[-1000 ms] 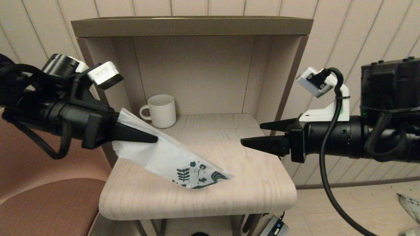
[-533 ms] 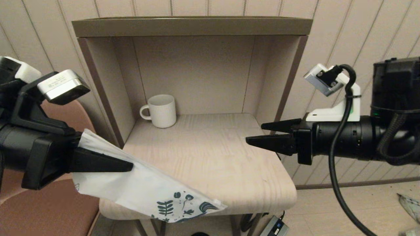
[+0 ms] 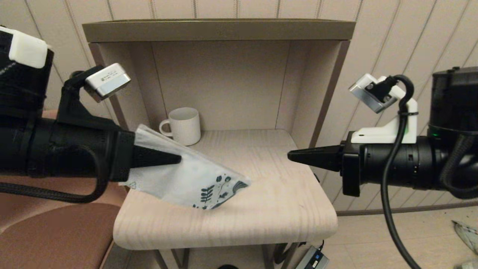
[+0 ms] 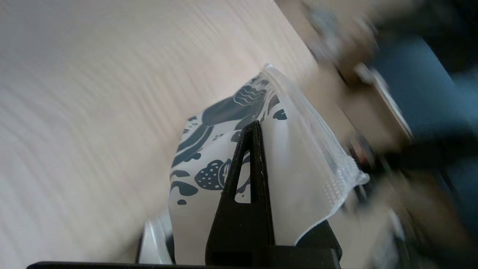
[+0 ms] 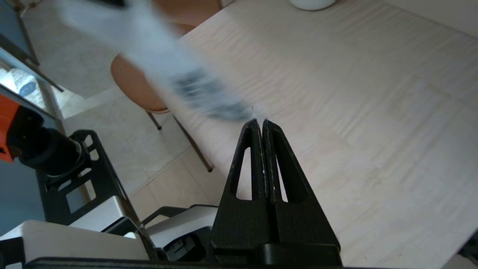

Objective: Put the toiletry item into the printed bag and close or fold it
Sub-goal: Close the strorage bag and place it on the desk

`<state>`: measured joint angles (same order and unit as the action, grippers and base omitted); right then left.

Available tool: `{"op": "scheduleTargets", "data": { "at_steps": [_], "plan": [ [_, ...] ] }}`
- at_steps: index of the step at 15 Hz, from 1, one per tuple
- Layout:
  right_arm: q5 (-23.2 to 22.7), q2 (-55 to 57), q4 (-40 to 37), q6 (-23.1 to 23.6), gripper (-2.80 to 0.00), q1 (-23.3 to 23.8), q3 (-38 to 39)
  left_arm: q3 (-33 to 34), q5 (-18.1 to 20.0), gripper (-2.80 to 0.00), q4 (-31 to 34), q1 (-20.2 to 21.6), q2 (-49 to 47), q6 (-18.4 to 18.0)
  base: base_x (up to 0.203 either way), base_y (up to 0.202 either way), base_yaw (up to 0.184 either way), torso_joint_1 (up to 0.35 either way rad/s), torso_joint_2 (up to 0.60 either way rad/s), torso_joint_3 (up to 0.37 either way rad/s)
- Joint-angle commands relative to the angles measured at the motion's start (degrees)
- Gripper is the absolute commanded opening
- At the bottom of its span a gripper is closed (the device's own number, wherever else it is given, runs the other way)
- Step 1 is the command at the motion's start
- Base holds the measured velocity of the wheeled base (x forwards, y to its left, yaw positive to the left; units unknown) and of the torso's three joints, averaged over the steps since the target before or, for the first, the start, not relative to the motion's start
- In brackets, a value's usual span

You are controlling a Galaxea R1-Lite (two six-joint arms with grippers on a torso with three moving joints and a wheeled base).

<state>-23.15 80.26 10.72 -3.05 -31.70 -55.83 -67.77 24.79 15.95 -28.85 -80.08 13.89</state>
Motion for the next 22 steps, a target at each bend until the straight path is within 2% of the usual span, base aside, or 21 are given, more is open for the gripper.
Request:
{"op": "scheduleTargets", "data": {
  "at_steps": [1, 3, 7, 8, 12, 15, 19, 22],
  "plan": [
    [-0.1, 0.0, 0.1, 0.0, -2.8, 0.0, 0.0, -2.8, -8.9, -2.8, -3.4, -3.1, -6.0, 5.4, 0.0, 0.0, 0.0, 0.0, 0.0, 0.0],
    [-0.2, 0.2, 0.1, 0.0, -2.8, 0.0, 0.1, -8.8, -12.2, -2.8, -4.2, -3.6, -11.6, 10.5, 0.0, 0.0, 0.0, 0.0, 0.0, 0.0],
    [-0.2, 0.7, 0.1, 0.1, -2.8, 0.0, 0.4, -18.3, -13.7, -2.8, -3.6, -3.7, -22.5, 16.5, 0.0, 0.0, 0.0, 0.0, 0.0, 0.0],
    [-0.2, 1.1, 0.1, 0.1, -2.8, 0.0, 0.4, -19.7, -13.8, 0.0, -3.4, -3.8, -24.3, 17.1, 0.0, 0.0, 0.0, 0.0, 0.0, 0.0],
    [-0.2, 1.7, 0.2, 0.5, -2.8, 0.0, 0.5, -22.7, -14.1, 0.0, -3.5, -3.8, -26.4, 17.2, 0.0, 0.0, 0.0, 0.0, 0.0, 0.0],
    [-0.2, 2.3, 0.2, 0.7, -2.8, 0.1, 0.5, -22.7, -17.8, 0.0, -3.3, -3.6, -25.9, 16.1, 0.0, 0.0, 0.0, 0.0, 0.0, 0.0],
    [-0.2, 2.1, 0.5, 0.8, -2.8, 0.0, 1.0, -22.3, -18.2, 0.0, -3.2, -0.6, -22.4, 15.0, 0.0, 0.0, 0.0, 0.0, 0.0, 0.0],
    [-0.2, 1.7, 1.4, 0.8, -2.8, 0.0, 1.3, -17.9, -18.1, 0.0, -0.6, 1.8, -16.2, 12.4, 0.0, 0.0, 0.0, 0.0, 0.0, 0.0]
  ]
}}
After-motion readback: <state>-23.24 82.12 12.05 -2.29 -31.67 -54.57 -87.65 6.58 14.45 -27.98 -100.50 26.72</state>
